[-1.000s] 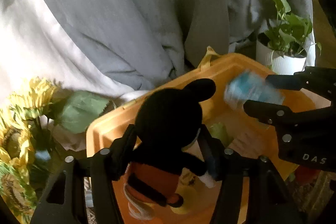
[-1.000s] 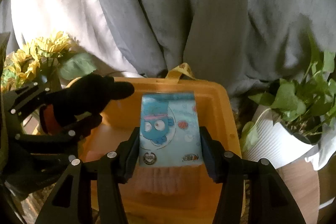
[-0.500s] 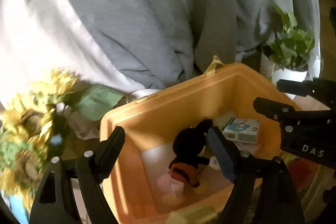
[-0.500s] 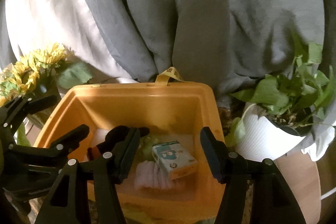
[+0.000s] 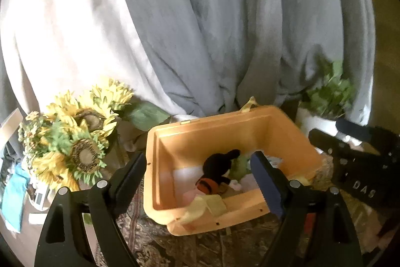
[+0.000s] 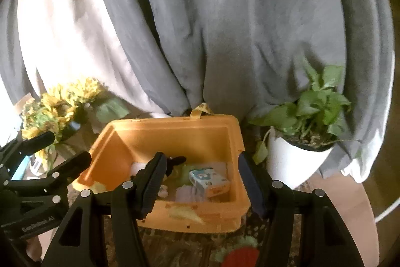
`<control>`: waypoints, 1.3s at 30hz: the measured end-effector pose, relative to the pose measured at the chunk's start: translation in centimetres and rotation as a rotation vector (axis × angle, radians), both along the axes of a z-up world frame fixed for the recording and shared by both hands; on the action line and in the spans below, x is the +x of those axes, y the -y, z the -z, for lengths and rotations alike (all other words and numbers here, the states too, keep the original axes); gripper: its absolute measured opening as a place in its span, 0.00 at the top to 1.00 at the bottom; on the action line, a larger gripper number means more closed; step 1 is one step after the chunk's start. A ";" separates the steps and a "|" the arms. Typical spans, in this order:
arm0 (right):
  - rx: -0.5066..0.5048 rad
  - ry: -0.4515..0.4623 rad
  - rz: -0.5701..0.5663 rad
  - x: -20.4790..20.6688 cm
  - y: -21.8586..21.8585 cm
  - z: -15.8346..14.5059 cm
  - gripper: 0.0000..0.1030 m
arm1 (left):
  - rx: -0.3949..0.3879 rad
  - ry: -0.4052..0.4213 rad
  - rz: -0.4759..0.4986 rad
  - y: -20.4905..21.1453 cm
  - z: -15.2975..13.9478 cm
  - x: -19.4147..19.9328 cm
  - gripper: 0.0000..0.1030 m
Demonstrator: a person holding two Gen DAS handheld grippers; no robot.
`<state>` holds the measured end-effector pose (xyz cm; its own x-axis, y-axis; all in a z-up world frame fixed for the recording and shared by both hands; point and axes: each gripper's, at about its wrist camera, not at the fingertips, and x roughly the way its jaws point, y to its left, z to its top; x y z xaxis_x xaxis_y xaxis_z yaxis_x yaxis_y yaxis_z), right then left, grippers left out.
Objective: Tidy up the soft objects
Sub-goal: 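Open both tools to drop the plush and tissue pack into the crate, then withdraw both tools and lower them toward the red pompom and green toy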
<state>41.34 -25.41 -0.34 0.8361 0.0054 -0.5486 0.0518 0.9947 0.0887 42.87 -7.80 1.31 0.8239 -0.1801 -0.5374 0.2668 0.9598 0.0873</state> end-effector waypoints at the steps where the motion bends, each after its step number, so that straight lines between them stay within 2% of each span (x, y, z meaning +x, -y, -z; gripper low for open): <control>1: -0.002 0.003 0.004 -0.6 -0.1 -0.3 0.41 | -0.008 0.003 0.004 -0.1 -0.2 -0.4 0.16; 8: -0.006 0.037 0.068 -5.1 -0.6 -1.6 0.41 | -0.054 0.034 0.011 -1.3 -1.2 -4.0 0.13; 16: 0.008 0.064 0.185 -10.3 -0.7 -2.0 0.41 | -0.049 0.075 0.090 -1.5 -1.8 -8.6 0.10; 21: 0.013 0.066 0.202 -12.3 -0.2 -1.9 0.41 | -0.045 0.072 0.096 -0.8 -1.7 -10.8 0.10; 26: 0.017 0.083 0.162 -13.6 1.1 -2.0 0.40 | -0.053 0.082 0.048 0.3 -1.4 -12.5 0.07; 29: 0.010 0.083 0.111 -13.8 2.1 -2.0 0.33 | -0.069 0.097 -0.001 1.4 -0.8 -14.0 0.05; 31: -0.002 0.094 0.087 -14.0 2.7 -1.9 0.32 | -0.072 0.106 -0.022 2.1 -0.5 -14.8 0.05; 39: 0.013 0.063 -0.041 -13.7 5.9 0.4 0.31 | -0.054 0.095 -0.094 5.1 2.2 -17.4 0.02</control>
